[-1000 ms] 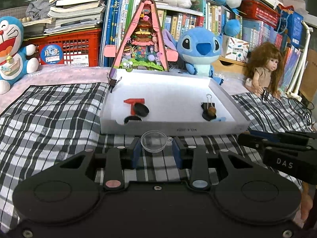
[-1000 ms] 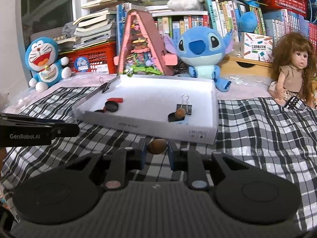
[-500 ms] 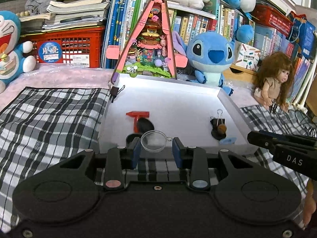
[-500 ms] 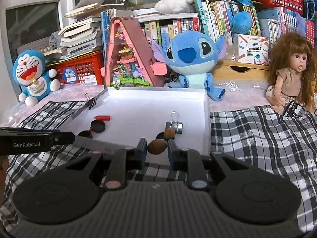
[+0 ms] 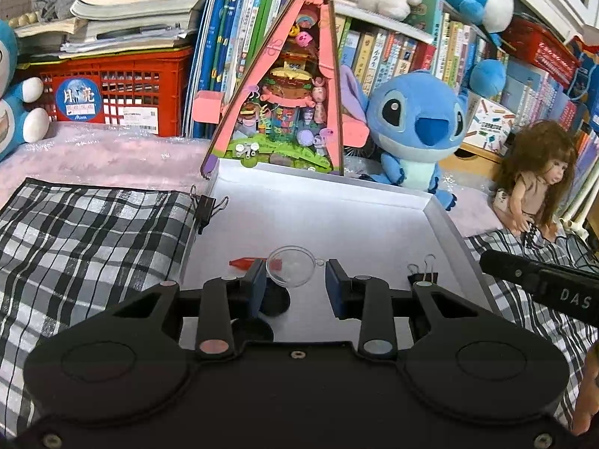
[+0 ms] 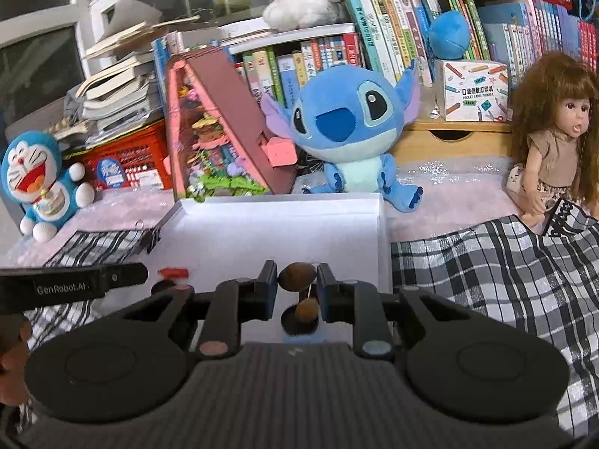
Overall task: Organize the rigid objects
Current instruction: 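Carry the clear lid with left tool into the tray while right tool carries the brown ball, then open left tool to drop the clear lid while right tool releases the brown ball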
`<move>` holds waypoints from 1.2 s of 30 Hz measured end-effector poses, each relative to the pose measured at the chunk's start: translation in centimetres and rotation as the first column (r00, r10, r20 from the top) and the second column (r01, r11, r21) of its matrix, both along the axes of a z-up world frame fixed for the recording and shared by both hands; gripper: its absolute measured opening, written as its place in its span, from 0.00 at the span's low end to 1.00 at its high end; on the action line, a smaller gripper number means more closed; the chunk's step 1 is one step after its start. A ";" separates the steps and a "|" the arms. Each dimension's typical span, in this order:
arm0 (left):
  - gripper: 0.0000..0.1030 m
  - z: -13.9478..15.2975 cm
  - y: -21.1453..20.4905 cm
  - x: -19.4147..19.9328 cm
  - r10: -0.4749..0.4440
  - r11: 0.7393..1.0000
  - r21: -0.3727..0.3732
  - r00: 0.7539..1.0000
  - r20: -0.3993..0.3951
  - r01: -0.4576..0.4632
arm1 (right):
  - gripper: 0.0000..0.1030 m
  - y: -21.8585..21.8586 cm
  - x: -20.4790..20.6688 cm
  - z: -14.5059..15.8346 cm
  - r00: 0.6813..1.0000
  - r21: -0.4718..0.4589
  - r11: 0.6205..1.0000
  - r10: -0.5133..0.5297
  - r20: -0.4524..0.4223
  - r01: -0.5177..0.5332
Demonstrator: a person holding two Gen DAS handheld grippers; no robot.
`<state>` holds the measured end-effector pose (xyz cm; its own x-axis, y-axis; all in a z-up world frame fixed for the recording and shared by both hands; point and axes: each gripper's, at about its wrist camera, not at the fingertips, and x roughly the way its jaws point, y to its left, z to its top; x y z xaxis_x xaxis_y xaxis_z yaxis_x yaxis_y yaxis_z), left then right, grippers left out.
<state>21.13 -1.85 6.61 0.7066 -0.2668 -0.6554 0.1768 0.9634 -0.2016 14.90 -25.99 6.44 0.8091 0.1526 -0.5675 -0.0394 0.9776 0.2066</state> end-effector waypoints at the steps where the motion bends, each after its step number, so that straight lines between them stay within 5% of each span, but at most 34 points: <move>1: 0.31 0.0 0.0 0.4 0.005 1.000 0.004 1.000 -0.004 -0.005 | 0.27 -0.2 0.4 0.1 1.000 0.010 1.000 -0.004 -0.007 0.004; 12: 0.31 -1.7 -1.3 5.1 0.032 0.997 0.065 0.999 -0.025 -0.030 | 0.26 -0.9 4.8 -0.6 0.994 0.076 0.996 -0.046 -0.101 0.054; 36: 0.31 -4.9 -1.7 7.6 0.053 0.991 0.125 0.996 -0.067 -0.044 | 0.26 -0.1 9.4 -4.3 0.977 0.002 0.997 -0.070 -0.201 0.071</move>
<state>28.75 -3.51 1.69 0.6683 -0.1471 -0.7292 0.1187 0.9888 -0.0907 24.31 -26.06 2.18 0.6877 0.1053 -0.7183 0.0727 0.9745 0.2124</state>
